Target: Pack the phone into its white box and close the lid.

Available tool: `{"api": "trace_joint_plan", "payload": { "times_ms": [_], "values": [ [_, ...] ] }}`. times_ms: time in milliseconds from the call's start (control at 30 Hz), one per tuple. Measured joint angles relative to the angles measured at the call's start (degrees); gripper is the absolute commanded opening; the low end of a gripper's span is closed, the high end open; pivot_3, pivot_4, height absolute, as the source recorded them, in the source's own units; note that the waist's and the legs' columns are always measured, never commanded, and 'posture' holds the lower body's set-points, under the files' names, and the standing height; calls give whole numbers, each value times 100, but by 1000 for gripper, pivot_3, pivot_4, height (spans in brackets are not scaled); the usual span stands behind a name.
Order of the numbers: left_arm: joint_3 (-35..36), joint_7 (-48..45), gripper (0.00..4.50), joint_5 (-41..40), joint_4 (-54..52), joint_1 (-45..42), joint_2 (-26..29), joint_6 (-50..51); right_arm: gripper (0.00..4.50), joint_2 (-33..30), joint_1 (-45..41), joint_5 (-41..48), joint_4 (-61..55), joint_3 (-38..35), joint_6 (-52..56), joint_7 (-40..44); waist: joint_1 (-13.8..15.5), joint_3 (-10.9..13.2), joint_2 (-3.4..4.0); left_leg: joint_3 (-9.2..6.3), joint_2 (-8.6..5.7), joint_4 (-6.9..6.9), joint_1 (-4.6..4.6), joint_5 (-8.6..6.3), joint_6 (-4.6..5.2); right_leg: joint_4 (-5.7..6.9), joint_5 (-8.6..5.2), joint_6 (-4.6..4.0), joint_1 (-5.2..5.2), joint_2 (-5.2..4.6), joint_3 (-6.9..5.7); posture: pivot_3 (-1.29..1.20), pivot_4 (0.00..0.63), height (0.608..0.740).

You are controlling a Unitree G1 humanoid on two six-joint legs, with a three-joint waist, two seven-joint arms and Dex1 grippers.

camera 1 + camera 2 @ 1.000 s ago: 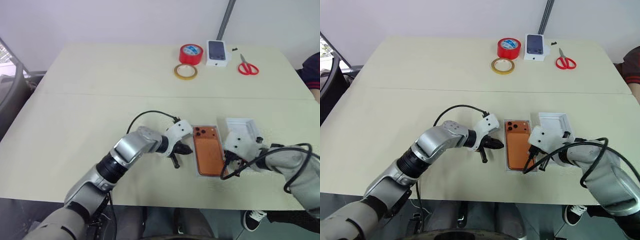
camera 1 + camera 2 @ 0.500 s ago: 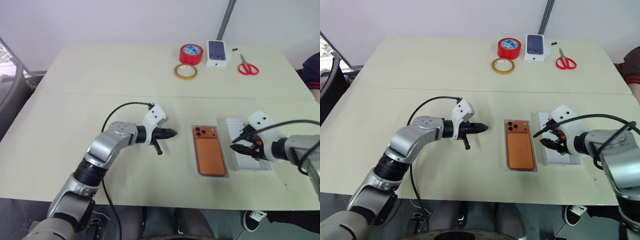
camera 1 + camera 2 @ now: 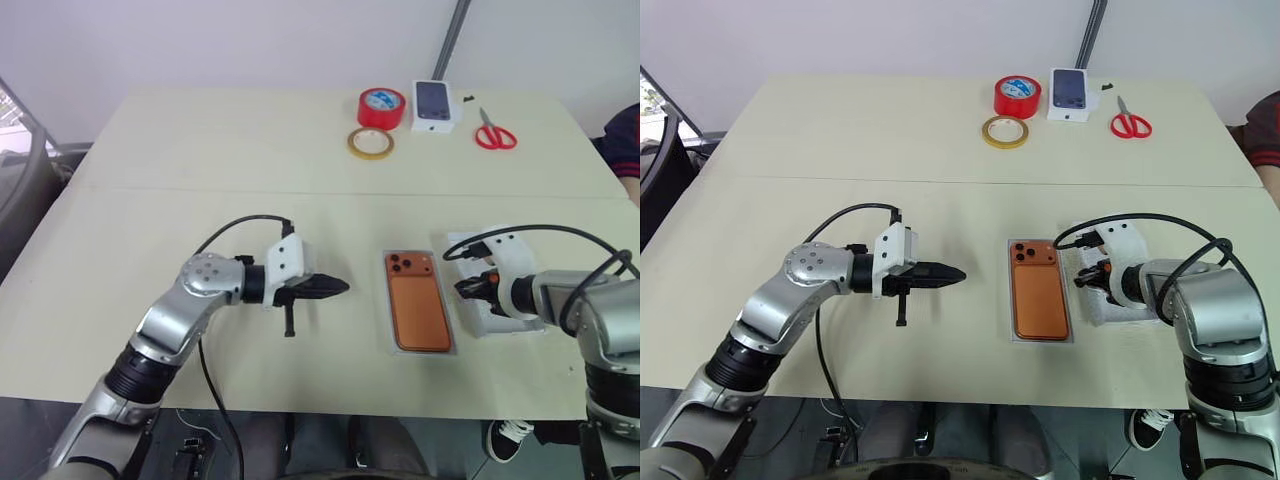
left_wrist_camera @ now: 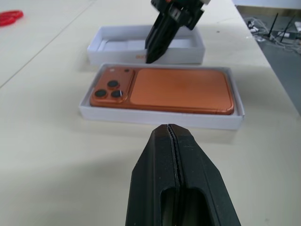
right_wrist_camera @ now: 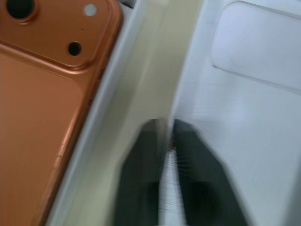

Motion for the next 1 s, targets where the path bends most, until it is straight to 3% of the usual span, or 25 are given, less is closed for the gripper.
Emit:
{"api": "trace_joint_plan", "payload": {
  "times_ms": [133, 267, 400, 433, 500, 567, 733, 800, 867, 1000],
  "values": [
    [53, 39, 0, -8, -4, 161, 9, -7, 33, -11, -53, 414, 8, -377, 1, -101, -17, 2, 3, 0, 2, -1, 0, 0, 0, 3, 0, 0, -3, 4, 0, 0, 150, 740],
    [352, 135, 0, -17, 59, 303, 92, -7, 33, -32, -573, 1605, 38, -1135, 0, -196, -108, 4, 7, -1, 7, -4, 1, 0, 1, 5, 0, 0, -4, 7, 0, 0, 150, 740],
    [728, 275, 0, 3, 425, 309, 192, -56, 33, 112, -1053, 4033, 471, -1599, 0, -1124, -147, 4, 6, 2, 11, -5, 3, -1, 2, 6, 0, 0, -3, 9, 0, 0, 150, 740],
    [775, 304, 0, 12, 557, 293, 199, -100, 33, 106, -1068, 5099, 701, -1551, -145, -1757, -146, 5, 6, 2, 12, -5, 1, -1, 3, 5, 0, 0, -3, 9, -1, 0, 150, 740],
    [870, 344, 0, 23, 768, 284, 197, -186, 33, -140, -758, 7399, 856, -884, -1195, -3280, -138, 9, 1, 3, 16, 0, -4, -4, 10, 3, 0, 0, -4, 6, -7, 0, 150, 740],
    [946, 421, 0, 75, 989, 226, 166, -270, 33, 251, -450, 8882, 638, -175, -2278, -4428, -162, 15, -10, 3, 16, 3, -8, -5, 11, 3, 0, 1, -5, 10, -6, 0, 150, 740],
    [960, 527, 0, 135, 1070, 150, 39, -394, 33, 2112, 210, 9403, -176, 811, -4156, -6537, -150, 14, -4, 3, 14, 9, -25, -5, 10, 13, 1, 1, -25, 8, -3, 0, 150, 740],
    [958, 588, 0, 135, 1062, 101, -61, -393, 33, 2521, 391, 9434, -528, 1070, -4697, -7341, -138, 11, -8, 1, 14, 11, -33, -4, 8, 14, 1, 2, -31, 7, -4, 0, 150, 740],
    [931, 641, 0, 138, 1026, 100, -140, -383, 33, 2547, 665, 9446, -737, 1205, -4958, -7832, -128, 11, -8, 2, 12, 12, -35, -3, 8, 12, 1, 2, -31, 4, -4, 0, 150, 740],
    [685, 679, 0, 249, 997, 101, -293, -357, 1455, 1988, 1023, 9455, -711, 1125, -4959, -7924, -143, 9, -2, 4, 12, 12, -28, -3, 7, 13, 1, 1, -28, 6, -3, 0, 150, 740]
  ]
}}
